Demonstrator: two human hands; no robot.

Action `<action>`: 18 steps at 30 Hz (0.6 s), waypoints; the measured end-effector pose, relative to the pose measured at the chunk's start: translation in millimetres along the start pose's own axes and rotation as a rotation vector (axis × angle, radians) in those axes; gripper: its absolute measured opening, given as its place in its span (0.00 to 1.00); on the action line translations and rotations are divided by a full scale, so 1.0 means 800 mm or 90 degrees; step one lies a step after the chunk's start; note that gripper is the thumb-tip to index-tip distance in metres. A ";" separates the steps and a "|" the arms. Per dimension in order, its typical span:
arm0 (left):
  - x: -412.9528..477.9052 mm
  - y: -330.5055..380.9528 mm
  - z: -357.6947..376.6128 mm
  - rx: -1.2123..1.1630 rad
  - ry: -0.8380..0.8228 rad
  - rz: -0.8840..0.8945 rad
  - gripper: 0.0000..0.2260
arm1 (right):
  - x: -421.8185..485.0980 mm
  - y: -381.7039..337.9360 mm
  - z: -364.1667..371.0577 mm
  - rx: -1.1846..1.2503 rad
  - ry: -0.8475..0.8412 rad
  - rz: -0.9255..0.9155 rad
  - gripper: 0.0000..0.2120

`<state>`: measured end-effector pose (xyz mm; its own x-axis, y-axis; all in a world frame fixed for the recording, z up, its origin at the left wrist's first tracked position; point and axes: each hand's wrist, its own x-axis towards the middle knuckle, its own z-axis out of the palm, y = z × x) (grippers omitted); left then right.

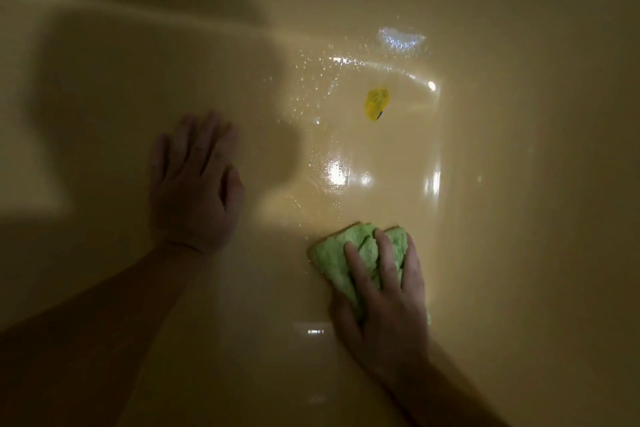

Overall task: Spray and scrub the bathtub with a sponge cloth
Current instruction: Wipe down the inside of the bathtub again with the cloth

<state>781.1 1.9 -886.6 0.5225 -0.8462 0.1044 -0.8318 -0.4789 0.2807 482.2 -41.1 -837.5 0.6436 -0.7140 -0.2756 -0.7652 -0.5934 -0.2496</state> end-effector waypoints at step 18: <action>0.014 -0.047 -0.014 0.022 -0.086 0.073 0.30 | 0.103 -0.025 -0.011 -0.047 0.045 0.025 0.34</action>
<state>819.9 12.9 -885.5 0.3954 -0.9185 0.0049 -0.8919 -0.3826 0.2413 550.7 -91.5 -847.2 0.6127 -0.7598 -0.2173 -0.7903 -0.5885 -0.1706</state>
